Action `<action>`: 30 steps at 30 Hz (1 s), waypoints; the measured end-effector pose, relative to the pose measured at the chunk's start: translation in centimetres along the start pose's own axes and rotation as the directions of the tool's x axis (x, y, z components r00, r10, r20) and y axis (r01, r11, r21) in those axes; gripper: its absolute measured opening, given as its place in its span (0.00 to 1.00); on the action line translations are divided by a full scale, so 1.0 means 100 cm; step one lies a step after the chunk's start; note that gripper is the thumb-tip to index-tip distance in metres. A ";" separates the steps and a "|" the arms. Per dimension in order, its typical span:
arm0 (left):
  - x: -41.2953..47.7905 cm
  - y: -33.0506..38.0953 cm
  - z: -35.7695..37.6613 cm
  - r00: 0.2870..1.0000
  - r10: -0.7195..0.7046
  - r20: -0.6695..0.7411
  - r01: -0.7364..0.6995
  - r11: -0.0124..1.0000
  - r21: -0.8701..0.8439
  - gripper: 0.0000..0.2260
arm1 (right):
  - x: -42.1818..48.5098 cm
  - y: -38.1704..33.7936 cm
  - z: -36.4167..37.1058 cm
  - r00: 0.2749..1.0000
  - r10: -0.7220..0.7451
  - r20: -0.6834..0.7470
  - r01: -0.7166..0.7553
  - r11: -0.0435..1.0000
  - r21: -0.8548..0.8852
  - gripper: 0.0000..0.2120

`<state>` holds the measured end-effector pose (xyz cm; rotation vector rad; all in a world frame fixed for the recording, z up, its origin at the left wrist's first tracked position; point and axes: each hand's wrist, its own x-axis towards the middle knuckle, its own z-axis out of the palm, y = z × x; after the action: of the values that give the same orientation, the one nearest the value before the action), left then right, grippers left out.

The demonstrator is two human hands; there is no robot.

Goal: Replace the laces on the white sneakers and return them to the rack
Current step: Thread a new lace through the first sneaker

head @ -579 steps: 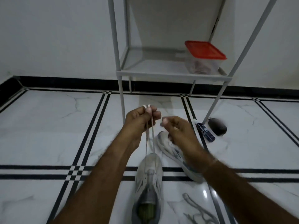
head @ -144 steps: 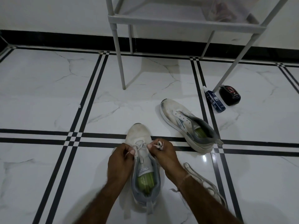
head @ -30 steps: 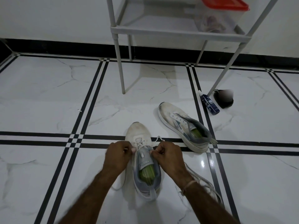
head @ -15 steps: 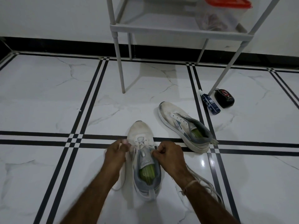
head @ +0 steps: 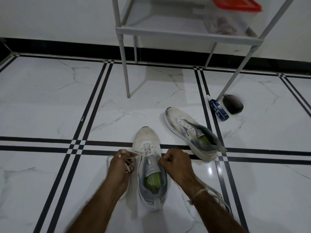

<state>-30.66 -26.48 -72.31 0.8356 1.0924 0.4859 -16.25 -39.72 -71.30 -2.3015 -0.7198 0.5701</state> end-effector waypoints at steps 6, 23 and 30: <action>-0.007 0.006 -0.002 0.992 -0.111 -0.053 0.108 0.993 -0.042 0.11 | 0.000 -0.002 0.003 1.000 0.009 0.002 -0.009 1.000 0.022 0.12; -0.014 -0.006 0.008 0.999 0.021 0.041 -0.034 0.944 0.328 0.10 | 0.004 0.007 0.002 0.998 0.005 0.067 -0.011 0.995 0.098 0.14; 0.008 0.018 0.020 0.994 -0.109 -0.010 0.109 0.994 -0.009 0.09 | 0.002 -0.003 -0.007 0.982 -0.086 0.167 0.085 0.996 0.013 0.13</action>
<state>-28.39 -25.51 -70.91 0.7623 1.1383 0.4041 -15.77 -39.72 -70.69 -2.2242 -0.8906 0.7310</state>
